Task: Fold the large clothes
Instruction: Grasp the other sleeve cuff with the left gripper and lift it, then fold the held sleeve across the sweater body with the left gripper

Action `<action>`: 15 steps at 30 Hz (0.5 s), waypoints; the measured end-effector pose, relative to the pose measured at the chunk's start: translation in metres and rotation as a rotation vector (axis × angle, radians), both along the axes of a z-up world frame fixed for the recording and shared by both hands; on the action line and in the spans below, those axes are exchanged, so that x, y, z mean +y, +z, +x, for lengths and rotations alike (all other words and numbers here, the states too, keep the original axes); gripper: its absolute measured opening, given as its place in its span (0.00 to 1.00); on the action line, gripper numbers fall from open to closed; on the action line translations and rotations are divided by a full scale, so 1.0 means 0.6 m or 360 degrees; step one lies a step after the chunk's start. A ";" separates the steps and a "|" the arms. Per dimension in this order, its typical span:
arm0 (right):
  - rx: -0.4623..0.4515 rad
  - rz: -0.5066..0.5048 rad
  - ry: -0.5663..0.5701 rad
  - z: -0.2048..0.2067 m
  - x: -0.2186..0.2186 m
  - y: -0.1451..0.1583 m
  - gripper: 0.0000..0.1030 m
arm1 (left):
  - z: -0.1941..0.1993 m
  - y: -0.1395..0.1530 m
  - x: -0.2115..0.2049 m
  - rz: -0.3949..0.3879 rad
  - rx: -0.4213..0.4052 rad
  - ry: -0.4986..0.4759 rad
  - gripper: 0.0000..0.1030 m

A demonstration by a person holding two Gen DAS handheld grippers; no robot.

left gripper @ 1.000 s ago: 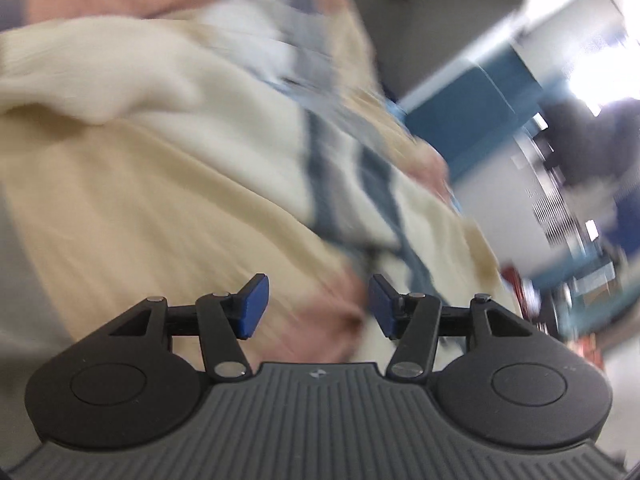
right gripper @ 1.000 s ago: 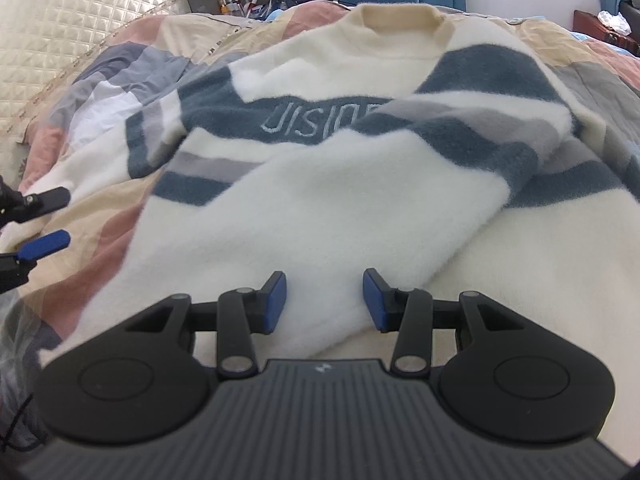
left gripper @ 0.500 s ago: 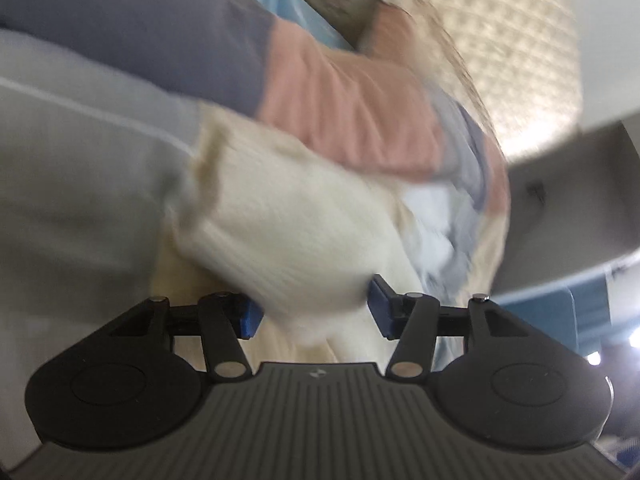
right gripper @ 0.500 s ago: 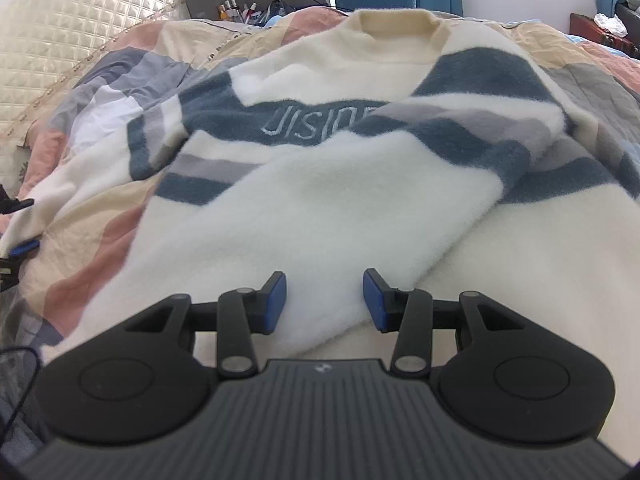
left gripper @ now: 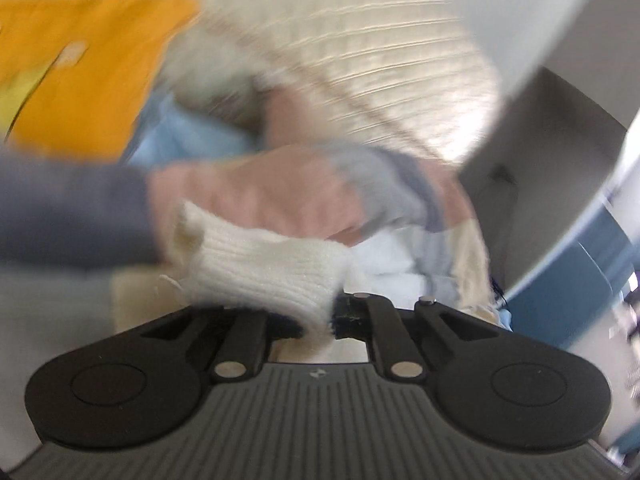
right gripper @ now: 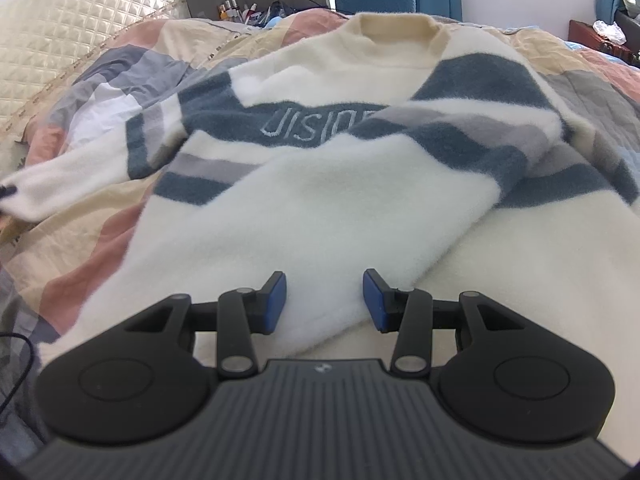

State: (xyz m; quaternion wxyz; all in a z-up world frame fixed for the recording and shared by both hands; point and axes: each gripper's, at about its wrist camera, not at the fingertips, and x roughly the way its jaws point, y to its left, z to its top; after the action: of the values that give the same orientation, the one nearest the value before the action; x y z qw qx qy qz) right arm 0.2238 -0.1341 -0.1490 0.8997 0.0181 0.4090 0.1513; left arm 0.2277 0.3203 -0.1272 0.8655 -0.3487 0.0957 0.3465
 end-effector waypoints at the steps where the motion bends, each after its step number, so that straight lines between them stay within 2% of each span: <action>1: -0.0007 -0.0006 0.0001 -0.003 -0.002 0.003 0.44 | 0.003 0.018 -0.011 0.0073 -0.0002 -0.0043 0.10; 5: -0.0043 0.0020 -0.0035 -0.006 -0.015 0.020 0.44 | 0.012 0.097 -0.077 0.0373 -0.0040 -0.0137 0.10; 10: -0.0128 0.0130 -0.0118 -0.014 -0.041 0.056 0.44 | 0.017 0.192 -0.189 0.0598 -0.0172 -0.0336 0.10; 15: -0.0159 0.0288 -0.0238 -0.045 -0.094 0.076 0.45 | 0.019 0.256 -0.326 0.0741 -0.0297 -0.0703 0.10</action>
State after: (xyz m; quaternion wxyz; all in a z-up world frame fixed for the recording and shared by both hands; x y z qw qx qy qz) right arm 0.1967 -0.1905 -0.1031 0.9224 0.1219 0.3459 0.1208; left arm 0.2392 0.1247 0.0267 0.9812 -0.1426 0.0077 0.1297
